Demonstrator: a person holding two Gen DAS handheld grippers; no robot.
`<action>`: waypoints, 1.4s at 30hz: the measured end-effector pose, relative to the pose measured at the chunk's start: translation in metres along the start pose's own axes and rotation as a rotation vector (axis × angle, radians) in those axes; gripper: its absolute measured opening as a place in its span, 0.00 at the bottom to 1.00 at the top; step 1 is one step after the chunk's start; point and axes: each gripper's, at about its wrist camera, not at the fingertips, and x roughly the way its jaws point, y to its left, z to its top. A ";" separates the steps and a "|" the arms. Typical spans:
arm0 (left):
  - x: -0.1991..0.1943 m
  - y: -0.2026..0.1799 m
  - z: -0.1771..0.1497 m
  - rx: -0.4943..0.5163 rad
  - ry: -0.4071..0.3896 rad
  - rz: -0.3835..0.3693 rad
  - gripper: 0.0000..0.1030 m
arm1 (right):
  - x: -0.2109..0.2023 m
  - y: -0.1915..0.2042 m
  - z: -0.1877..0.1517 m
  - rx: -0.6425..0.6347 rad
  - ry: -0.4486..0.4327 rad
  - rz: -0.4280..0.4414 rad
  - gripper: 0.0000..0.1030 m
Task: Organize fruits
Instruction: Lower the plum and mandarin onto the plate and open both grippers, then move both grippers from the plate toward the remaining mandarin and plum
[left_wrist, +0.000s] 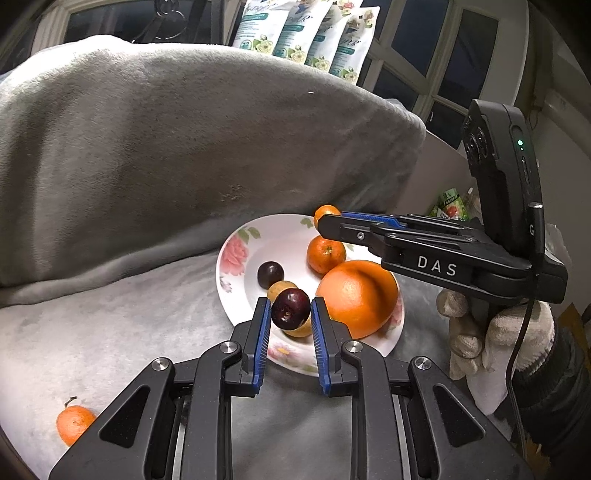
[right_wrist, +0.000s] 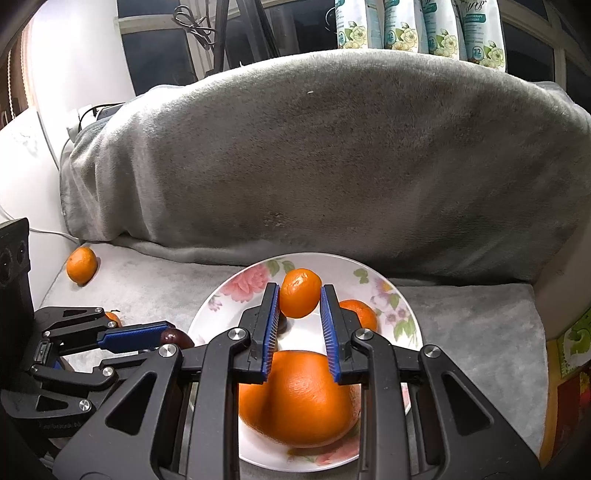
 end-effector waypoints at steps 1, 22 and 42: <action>0.001 -0.001 0.001 0.000 0.001 0.000 0.20 | 0.000 -0.001 0.000 0.001 0.001 0.000 0.23; -0.002 -0.009 0.001 0.030 0.003 0.016 0.75 | -0.016 -0.002 0.006 0.018 -0.076 -0.044 0.92; -0.031 -0.014 0.001 0.066 -0.054 0.076 0.75 | -0.041 0.005 0.005 0.042 -0.114 -0.051 0.98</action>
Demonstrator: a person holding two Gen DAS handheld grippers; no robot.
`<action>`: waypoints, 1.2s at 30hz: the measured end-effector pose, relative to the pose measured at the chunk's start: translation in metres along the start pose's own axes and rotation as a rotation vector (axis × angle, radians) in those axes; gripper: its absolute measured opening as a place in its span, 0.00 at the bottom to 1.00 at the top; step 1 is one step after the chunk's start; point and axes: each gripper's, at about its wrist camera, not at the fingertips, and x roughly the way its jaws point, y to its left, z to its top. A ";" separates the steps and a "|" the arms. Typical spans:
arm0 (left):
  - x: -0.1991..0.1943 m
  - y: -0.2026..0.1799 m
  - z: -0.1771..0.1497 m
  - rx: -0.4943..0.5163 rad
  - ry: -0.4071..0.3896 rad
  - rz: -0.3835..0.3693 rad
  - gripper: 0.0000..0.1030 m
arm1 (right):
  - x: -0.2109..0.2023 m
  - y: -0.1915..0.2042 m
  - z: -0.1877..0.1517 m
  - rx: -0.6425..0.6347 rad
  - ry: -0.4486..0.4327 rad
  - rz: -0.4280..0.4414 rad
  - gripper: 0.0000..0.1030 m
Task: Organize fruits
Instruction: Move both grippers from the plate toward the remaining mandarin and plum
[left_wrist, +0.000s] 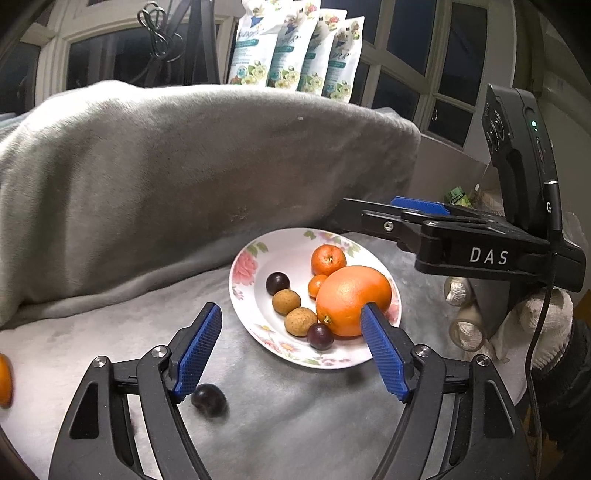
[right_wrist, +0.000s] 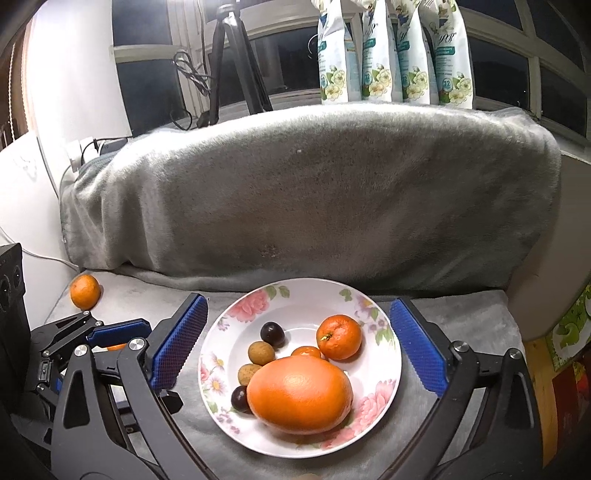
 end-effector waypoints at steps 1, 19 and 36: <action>-0.003 0.000 0.000 0.001 -0.004 -0.002 0.75 | -0.003 0.001 0.000 0.003 -0.006 0.002 0.98; -0.050 0.015 -0.006 -0.014 -0.051 0.049 0.75 | -0.038 0.033 -0.006 -0.013 -0.048 0.030 0.98; -0.083 0.084 -0.037 -0.089 -0.046 0.182 0.75 | -0.035 0.083 -0.027 -0.118 -0.009 0.124 0.98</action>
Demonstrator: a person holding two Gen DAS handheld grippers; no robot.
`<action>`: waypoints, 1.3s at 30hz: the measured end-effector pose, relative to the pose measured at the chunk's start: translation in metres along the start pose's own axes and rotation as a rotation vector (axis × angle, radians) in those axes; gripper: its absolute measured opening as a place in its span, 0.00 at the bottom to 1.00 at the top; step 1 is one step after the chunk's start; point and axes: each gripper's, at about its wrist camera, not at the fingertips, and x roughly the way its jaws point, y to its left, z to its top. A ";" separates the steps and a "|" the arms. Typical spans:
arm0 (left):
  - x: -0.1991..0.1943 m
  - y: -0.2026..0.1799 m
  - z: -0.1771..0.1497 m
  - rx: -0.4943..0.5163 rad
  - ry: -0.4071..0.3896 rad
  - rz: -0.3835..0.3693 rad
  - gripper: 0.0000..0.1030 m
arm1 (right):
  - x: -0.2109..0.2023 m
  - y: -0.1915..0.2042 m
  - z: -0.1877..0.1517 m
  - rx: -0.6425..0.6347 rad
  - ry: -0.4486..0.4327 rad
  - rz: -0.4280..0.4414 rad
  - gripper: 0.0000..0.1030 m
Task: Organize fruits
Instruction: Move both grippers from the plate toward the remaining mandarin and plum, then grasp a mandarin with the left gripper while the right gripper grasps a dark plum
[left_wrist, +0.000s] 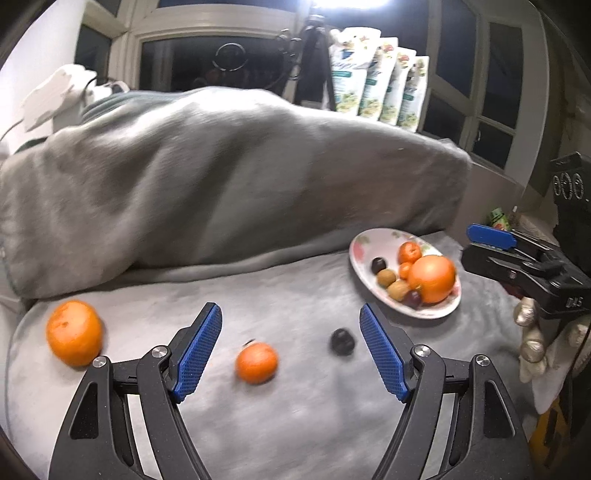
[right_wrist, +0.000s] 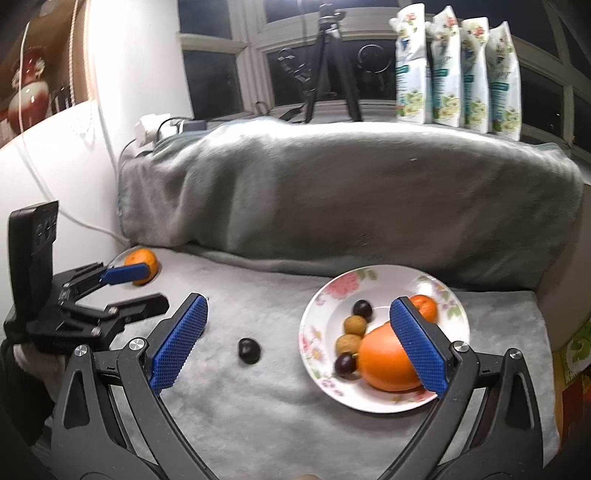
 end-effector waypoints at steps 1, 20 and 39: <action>0.000 0.004 -0.003 -0.003 0.006 0.005 0.75 | 0.001 0.003 -0.002 -0.009 0.005 0.005 0.98; 0.034 0.023 -0.035 -0.073 0.135 -0.037 0.47 | 0.046 0.048 -0.042 -0.123 0.158 0.104 0.87; 0.053 0.030 -0.036 -0.088 0.170 -0.030 0.37 | 0.101 0.050 -0.046 -0.125 0.273 0.085 0.46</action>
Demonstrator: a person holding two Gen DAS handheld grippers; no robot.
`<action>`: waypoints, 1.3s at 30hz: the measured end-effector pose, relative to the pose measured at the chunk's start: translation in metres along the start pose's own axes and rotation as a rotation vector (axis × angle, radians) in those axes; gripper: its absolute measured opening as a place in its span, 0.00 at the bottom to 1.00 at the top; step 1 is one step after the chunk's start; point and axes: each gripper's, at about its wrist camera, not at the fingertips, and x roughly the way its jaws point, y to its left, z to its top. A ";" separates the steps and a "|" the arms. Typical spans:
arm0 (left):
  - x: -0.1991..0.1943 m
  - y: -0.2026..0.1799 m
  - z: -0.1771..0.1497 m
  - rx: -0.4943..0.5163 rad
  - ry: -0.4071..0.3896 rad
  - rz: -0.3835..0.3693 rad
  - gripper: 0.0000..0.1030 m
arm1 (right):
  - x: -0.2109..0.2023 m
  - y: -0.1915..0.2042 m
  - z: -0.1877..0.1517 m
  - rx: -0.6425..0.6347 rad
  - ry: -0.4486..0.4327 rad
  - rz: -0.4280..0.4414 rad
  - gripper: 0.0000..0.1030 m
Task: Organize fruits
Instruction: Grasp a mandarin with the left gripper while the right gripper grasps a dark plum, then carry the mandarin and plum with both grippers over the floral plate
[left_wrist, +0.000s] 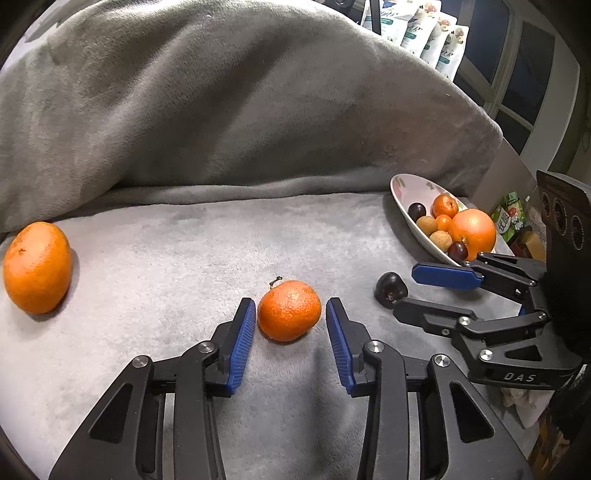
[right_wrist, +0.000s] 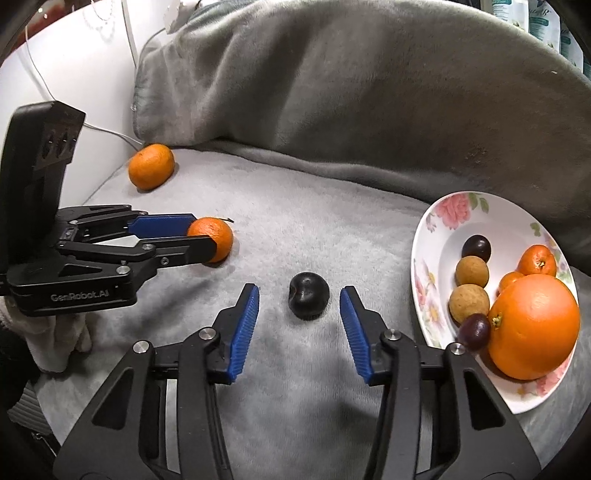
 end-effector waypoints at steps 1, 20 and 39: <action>0.001 0.000 0.000 0.001 0.001 0.000 0.36 | 0.001 -0.001 0.000 0.002 0.004 -0.001 0.46; 0.003 0.001 0.001 0.003 0.002 0.001 0.33 | 0.019 -0.005 0.003 0.022 0.053 -0.012 0.26; -0.015 -0.010 0.002 0.015 -0.042 -0.011 0.33 | -0.010 -0.002 0.001 0.035 -0.017 -0.014 0.25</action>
